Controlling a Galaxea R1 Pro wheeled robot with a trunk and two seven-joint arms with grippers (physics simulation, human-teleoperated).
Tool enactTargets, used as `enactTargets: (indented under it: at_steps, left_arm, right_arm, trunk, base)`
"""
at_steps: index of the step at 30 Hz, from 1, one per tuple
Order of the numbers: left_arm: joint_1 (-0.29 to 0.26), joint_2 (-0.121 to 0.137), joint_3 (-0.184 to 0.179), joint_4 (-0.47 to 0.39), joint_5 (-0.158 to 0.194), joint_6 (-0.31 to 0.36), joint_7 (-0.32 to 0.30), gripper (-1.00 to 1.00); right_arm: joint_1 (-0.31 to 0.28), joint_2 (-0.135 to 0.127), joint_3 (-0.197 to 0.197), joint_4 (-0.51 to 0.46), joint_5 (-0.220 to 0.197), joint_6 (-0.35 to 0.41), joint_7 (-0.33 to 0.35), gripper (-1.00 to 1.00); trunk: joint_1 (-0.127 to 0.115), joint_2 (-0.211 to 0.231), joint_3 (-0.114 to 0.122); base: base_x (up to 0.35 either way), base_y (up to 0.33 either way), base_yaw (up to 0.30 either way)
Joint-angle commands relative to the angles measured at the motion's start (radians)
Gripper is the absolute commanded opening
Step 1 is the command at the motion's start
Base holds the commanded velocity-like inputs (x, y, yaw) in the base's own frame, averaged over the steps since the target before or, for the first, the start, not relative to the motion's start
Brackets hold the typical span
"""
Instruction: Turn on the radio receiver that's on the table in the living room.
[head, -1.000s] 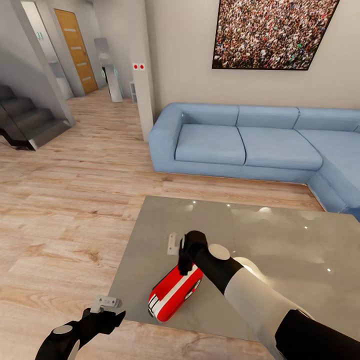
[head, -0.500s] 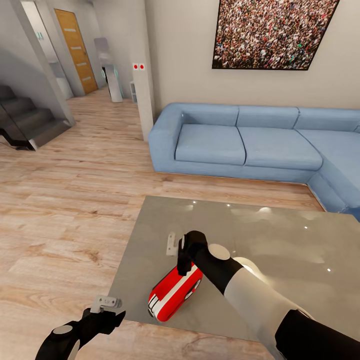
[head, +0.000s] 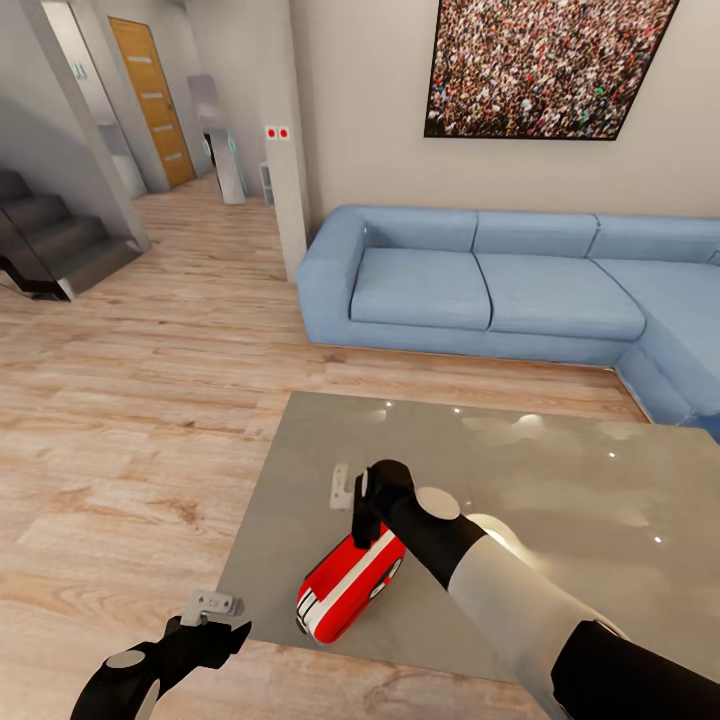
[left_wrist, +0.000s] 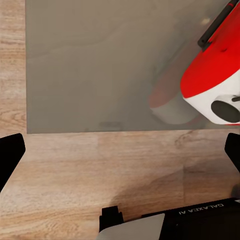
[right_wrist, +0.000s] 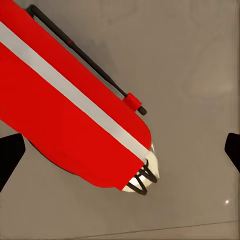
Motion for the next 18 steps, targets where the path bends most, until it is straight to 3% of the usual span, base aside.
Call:
enactTargets:
  at_steps: [1,18]
  left_arm:
    - [0.0,0.0,0.0,0.0,0.0,0.0,0.0,1.0]
    - [0.0,0.0,0.0,0.0,0.0,0.0,0.0,1.0]
  right_arm:
    - [0.0,0.0,0.0,-0.003,0.0,0.0,0.0,1.0]
    - [0.001,0.0,0.002,-0.015,0.005,-0.001,0.001,1.0]
  trunk:
    - [0.0,0.0,-0.001]
    - [0.0,0.0,-0.026]
  base:
    - [0.0,0.0,0.0]
    - [0.0,0.0,0.0]
